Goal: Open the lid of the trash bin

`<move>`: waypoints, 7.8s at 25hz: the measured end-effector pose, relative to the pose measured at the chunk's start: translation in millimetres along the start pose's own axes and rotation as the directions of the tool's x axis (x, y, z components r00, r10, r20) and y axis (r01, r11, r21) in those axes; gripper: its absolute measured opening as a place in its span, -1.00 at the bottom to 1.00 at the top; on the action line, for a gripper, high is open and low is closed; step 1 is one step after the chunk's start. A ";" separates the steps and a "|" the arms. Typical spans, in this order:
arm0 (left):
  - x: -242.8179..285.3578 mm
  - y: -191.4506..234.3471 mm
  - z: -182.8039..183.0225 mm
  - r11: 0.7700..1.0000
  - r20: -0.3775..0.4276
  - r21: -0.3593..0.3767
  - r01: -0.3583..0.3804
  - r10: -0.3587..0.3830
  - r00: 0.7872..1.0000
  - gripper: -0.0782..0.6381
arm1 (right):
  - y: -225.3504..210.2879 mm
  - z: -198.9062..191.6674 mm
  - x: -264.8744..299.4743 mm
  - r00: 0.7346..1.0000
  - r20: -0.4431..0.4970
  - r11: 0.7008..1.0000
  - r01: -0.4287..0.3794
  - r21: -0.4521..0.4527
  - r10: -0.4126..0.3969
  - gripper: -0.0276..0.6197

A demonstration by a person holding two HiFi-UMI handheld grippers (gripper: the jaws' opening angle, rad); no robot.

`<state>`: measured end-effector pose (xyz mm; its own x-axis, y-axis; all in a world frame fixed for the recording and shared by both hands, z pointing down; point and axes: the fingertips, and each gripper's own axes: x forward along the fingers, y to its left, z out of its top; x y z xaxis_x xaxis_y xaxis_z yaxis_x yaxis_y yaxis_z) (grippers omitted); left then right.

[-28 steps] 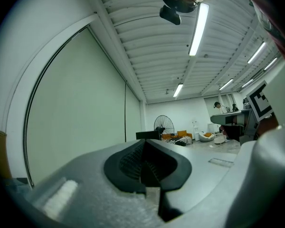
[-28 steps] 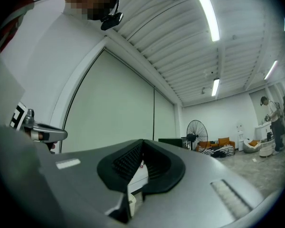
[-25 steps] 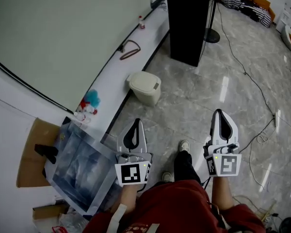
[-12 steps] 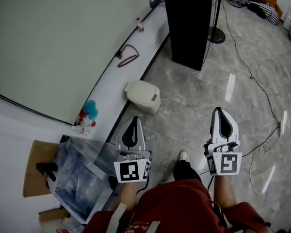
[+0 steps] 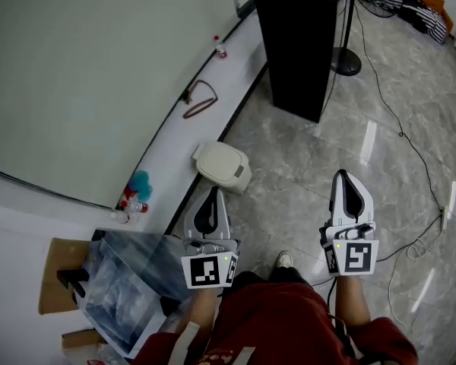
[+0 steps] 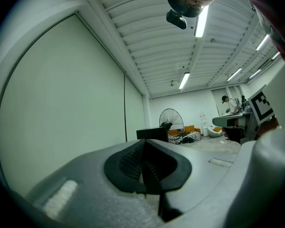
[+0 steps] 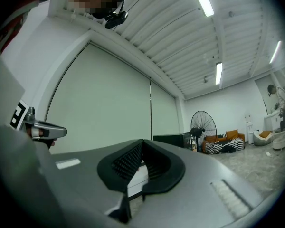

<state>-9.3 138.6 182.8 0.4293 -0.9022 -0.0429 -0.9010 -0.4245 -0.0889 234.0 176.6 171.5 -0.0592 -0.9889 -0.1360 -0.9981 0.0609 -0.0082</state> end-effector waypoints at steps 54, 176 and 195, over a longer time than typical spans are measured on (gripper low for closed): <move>185.1 216.5 -167.9 0.977 -0.175 -0.120 -0.177 0.155 0.972 -0.77 | 152.5 -144.3 331.6 0.925 -0.224 0.946 -0.323 -0.037 0.307 -0.91; 158.9 45.5 -681.7 0.962 -0.963 -0.056 0.267 -0.122 0.238 0.16 | 125.0 -524.3 261.2 0.568 -0.668 0.851 -0.487 0.198 0.481 -0.91; 170.1 97.2 -534.3 0.994 -0.893 -0.028 0.105 -0.072 0.445 0.16 | 135.6 -412.3 286.7 0.662 -0.603 0.857 -0.510 0.075 0.446 -0.91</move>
<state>-57.0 -97.2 698.4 0.2009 -0.4391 0.8757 -0.8522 -0.5192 -0.0648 74.9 -154.5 539.8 -0.4942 -0.7088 0.5034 -0.8242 0.5662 -0.0120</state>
